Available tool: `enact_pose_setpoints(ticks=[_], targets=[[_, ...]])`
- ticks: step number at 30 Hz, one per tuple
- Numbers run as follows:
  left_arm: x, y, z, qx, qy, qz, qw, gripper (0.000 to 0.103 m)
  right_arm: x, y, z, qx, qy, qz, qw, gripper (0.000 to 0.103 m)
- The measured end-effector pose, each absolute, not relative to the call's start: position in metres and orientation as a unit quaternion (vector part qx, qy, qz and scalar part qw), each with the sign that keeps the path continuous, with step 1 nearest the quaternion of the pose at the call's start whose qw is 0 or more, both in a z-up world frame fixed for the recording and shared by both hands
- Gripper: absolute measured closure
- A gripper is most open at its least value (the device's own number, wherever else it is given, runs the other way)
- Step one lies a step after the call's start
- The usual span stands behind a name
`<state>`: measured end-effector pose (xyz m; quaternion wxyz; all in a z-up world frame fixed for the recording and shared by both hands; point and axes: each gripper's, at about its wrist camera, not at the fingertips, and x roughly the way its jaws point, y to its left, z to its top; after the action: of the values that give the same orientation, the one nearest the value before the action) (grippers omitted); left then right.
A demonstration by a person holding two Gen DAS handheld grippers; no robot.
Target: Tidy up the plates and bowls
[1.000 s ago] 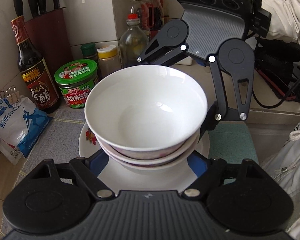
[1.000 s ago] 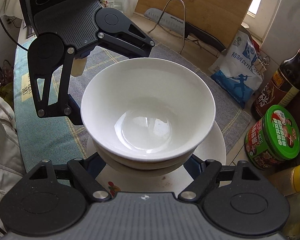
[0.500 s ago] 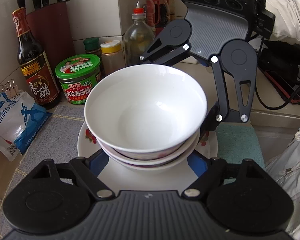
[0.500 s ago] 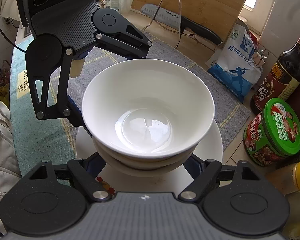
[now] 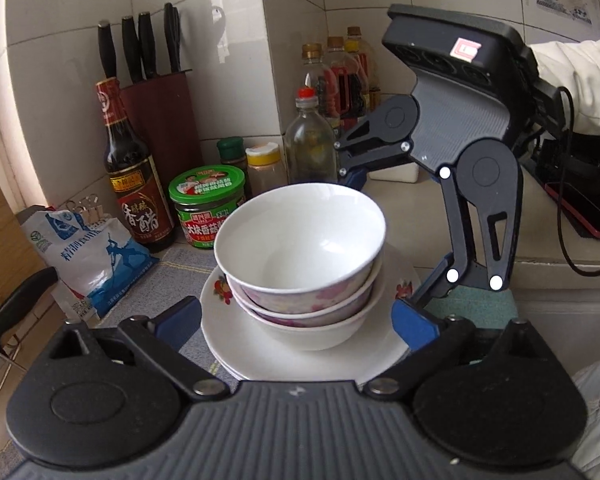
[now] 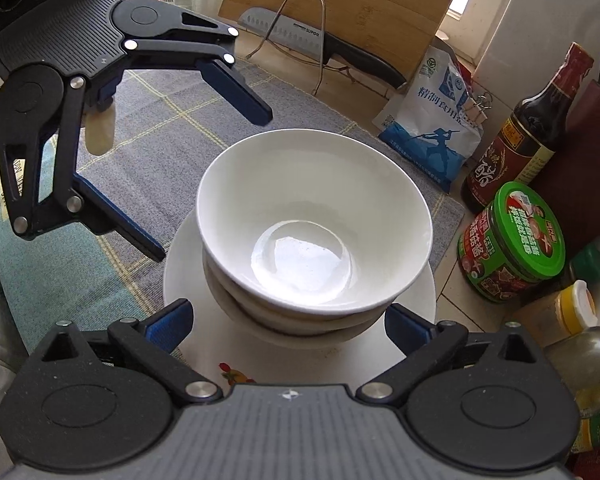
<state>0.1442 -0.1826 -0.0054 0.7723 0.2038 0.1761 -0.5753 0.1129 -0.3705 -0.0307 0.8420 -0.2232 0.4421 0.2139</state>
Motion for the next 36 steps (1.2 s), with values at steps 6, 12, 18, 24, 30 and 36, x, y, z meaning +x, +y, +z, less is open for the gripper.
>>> enact_pose_setpoints(ticks=[6, 12, 18, 24, 30, 36], targets=[[0.121, -0.143, 0.019, 0.147, 0.123, -0.534, 0.823, 0.001, 0.091, -0.333, -0.018, -0.233, 0.448, 0.127, 0.854, 0.000], [0.104, -0.116, 0.036, 0.099, 0.140, -0.488, 0.856, 0.000, 0.064, -0.302, 0.001, -0.206, 0.443, 0.020, 0.872, 0.000], [0.105, -0.109, 0.045, 0.088, 0.236, -0.394, 0.884, 0.001, 0.040, -0.285, 0.026, -0.077, 0.387, -0.158, 0.905, 0.000], [0.110, -0.101, 0.053, 0.071, 0.282, -0.359, 0.887, 0.001, 0.015, -0.271, 0.039, 0.033, 0.336, -0.241, 0.910, 0.000], [0.100, -0.100, 0.061, 0.074, 0.288, -0.348, 0.889, 0.001, 0.002, -0.258, 0.046, 0.053, 0.309, -0.272, 0.910, 0.000], [0.097, -0.106, 0.063, 0.089, 0.288, -0.333, 0.893, 0.001, -0.003, -0.254, 0.045, 0.072, 0.302, -0.278, 0.909, 0.000]])
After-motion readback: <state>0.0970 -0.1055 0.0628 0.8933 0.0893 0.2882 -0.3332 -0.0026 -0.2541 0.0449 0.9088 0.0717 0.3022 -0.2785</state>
